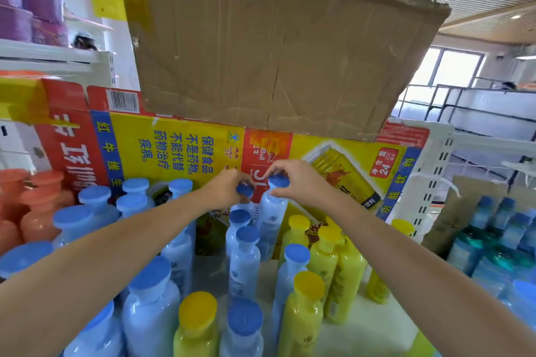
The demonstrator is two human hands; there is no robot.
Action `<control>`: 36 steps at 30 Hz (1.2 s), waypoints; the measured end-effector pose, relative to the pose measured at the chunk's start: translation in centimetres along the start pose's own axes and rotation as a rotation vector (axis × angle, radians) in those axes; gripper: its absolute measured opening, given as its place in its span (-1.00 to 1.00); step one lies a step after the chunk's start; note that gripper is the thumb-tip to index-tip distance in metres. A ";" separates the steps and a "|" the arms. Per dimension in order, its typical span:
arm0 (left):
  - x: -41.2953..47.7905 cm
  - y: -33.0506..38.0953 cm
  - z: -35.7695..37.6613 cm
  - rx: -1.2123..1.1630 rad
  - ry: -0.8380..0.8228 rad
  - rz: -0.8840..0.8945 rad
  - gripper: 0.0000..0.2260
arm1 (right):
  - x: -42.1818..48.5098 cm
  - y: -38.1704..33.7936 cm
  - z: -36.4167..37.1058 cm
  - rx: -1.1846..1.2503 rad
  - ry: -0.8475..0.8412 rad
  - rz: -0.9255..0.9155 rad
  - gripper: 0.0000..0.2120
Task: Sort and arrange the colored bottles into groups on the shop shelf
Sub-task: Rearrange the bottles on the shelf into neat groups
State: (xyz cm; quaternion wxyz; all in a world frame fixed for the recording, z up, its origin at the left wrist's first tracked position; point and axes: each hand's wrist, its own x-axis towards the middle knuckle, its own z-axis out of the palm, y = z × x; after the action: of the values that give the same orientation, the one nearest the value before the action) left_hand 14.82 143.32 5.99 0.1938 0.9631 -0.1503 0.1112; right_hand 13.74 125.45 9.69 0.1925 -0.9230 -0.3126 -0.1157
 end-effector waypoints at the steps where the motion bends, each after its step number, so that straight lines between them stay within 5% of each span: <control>1: 0.0 -0.2 0.3 0.005 -0.029 -0.008 -0.71 | 0.0 0.2 0.6 -0.002 -0.019 0.006 -0.72; 18: 0.5 -0.2 2.1 -0.055 -0.106 -0.071 -0.88 | 1.6 2.5 6.4 0.090 -0.168 0.063 -0.70; 24: -0.3 -0.9 0.7 -0.253 -0.231 -0.086 -0.68 | 1.4 2.8 6.2 0.176 -0.172 0.079 -0.66; 29: -0.6 -1.7 1.0 -0.109 -0.075 -0.174 -0.61 | 1.2 2.6 6.1 0.141 -0.179 0.100 -0.62; 36: -0.9 -1.3 0.6 0.115 -0.166 -0.173 -0.62 | 0.6 2.0 6.1 0.046 -0.217 0.091 -0.56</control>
State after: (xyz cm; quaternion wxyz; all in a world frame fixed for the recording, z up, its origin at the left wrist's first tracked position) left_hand 14.49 144.45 4.78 0.1341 0.9878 -0.0755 0.0222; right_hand 16.04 126.90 3.86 0.1837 -0.9386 -0.2921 0.0010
